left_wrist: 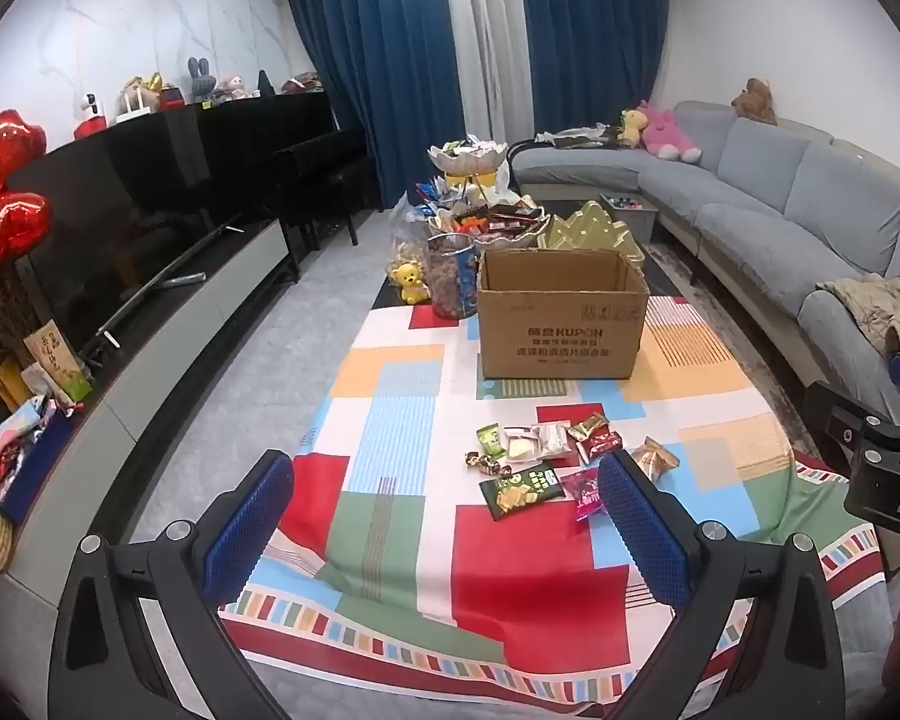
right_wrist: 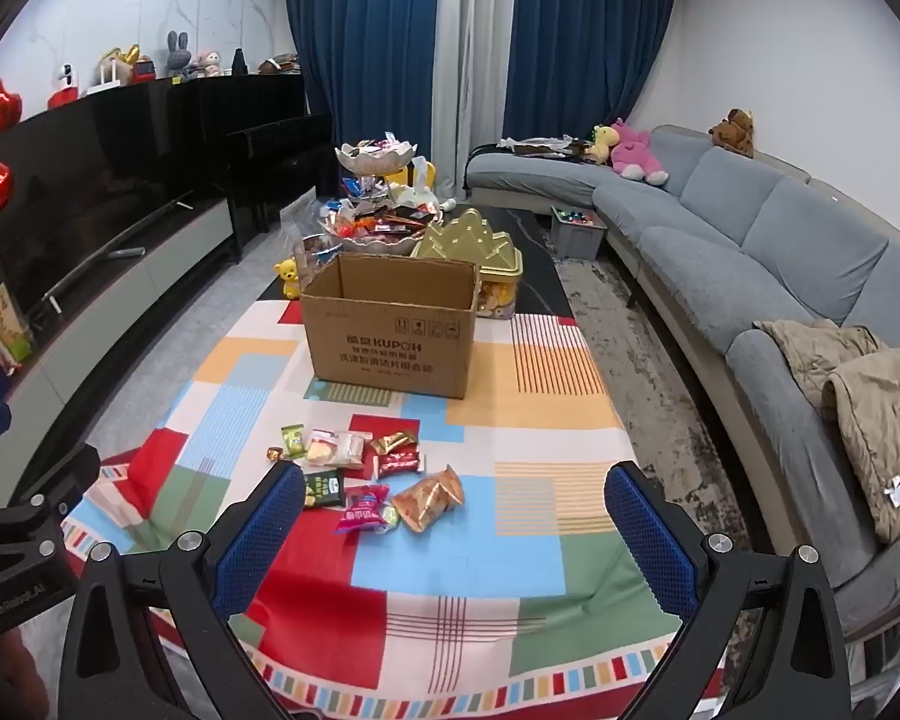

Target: Organize snacks

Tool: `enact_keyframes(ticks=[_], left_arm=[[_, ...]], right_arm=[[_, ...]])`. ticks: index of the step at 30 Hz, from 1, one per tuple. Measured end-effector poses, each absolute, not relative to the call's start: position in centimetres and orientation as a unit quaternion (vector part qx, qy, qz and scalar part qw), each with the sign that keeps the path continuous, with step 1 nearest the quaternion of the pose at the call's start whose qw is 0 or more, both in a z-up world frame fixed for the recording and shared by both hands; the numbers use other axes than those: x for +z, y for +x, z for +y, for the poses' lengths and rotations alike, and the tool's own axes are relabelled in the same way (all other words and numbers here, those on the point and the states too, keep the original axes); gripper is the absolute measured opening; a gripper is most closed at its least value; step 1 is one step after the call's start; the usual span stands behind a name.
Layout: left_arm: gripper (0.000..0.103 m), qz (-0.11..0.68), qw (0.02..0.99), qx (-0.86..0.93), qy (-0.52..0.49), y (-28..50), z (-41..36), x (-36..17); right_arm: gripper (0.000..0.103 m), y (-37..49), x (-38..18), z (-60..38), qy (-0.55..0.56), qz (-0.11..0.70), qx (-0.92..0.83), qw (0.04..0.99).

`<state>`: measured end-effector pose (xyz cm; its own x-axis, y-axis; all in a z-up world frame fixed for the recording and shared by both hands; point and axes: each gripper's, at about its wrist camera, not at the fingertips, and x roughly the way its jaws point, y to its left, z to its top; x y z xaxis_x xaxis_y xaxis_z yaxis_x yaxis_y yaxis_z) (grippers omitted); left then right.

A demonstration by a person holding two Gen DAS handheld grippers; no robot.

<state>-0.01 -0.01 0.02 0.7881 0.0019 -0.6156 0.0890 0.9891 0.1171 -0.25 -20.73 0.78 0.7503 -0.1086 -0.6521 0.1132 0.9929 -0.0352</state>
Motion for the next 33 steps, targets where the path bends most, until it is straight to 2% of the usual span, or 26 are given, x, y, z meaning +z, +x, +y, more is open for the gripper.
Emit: enact_keyframes(ticks=[33], left_arm=[[0.103,0.327,0.942,-0.027,0.067,0.18,0.11,-0.05]], right_arm=[[0.101,-0.32,0.84,-20.42,0.004,0.348,-0.057,0.936]])
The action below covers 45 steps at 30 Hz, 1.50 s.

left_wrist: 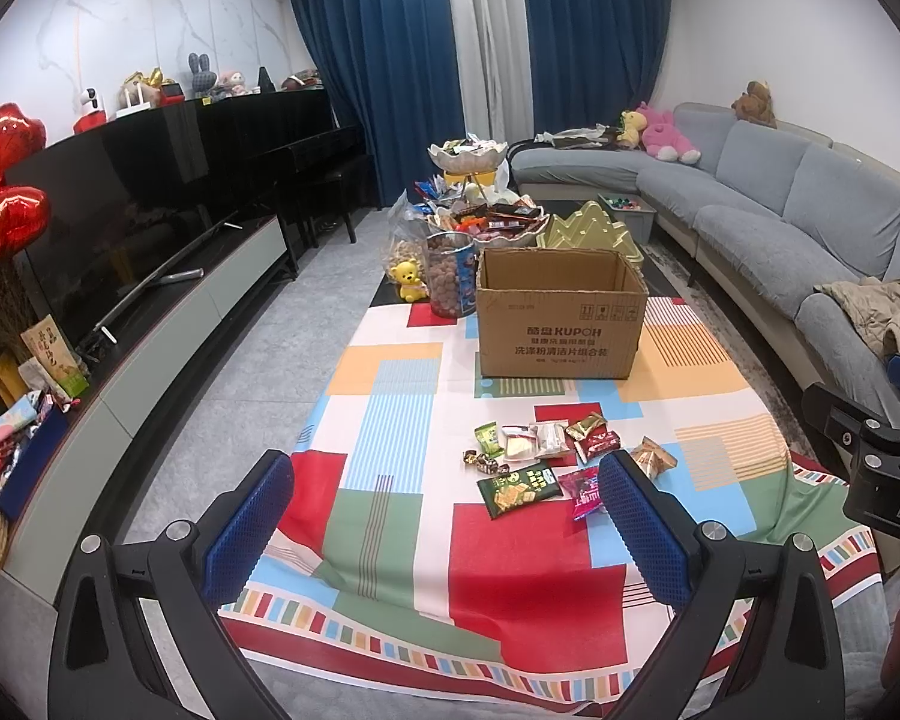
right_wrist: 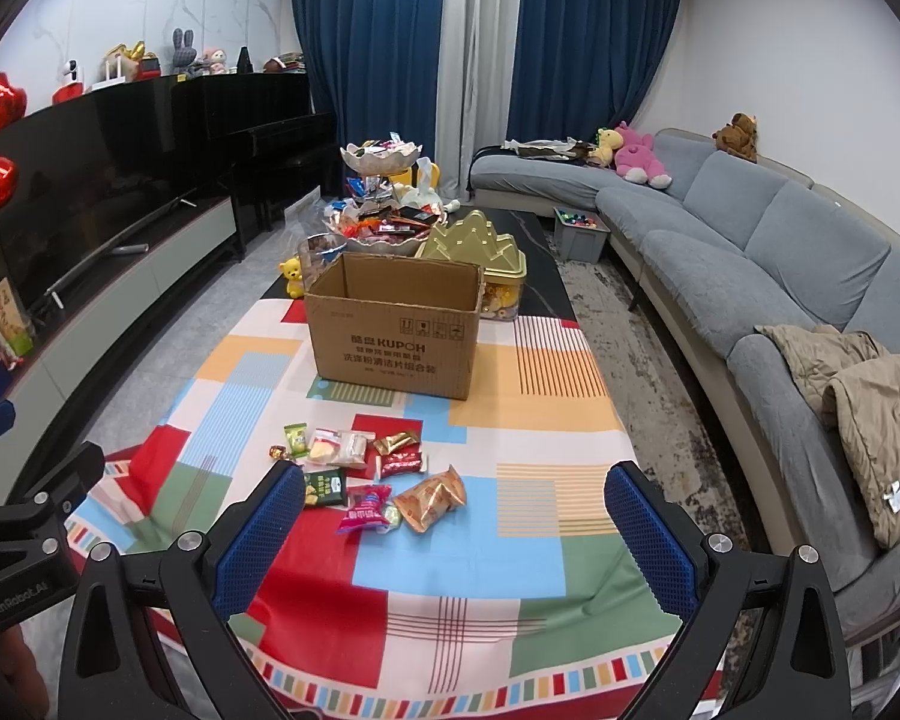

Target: Organize snacks

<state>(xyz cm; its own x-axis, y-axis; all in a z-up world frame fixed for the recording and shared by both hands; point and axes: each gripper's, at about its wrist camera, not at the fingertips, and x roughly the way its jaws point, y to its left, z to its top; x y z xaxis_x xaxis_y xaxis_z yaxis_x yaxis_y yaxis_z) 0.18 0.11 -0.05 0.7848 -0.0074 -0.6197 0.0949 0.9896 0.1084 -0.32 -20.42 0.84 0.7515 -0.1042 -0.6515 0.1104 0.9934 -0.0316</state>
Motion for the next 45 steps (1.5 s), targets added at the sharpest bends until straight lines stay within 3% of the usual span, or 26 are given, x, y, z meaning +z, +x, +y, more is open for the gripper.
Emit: enact_keyframes(ticks=[45], left_arm=[[0.103,0.329,0.942,-0.028,0.067,0.14,0.06,-0.44]], right_arm=[[0.101,-0.15,0.47,-20.56,0.006,0.35,-0.057,0.935]])
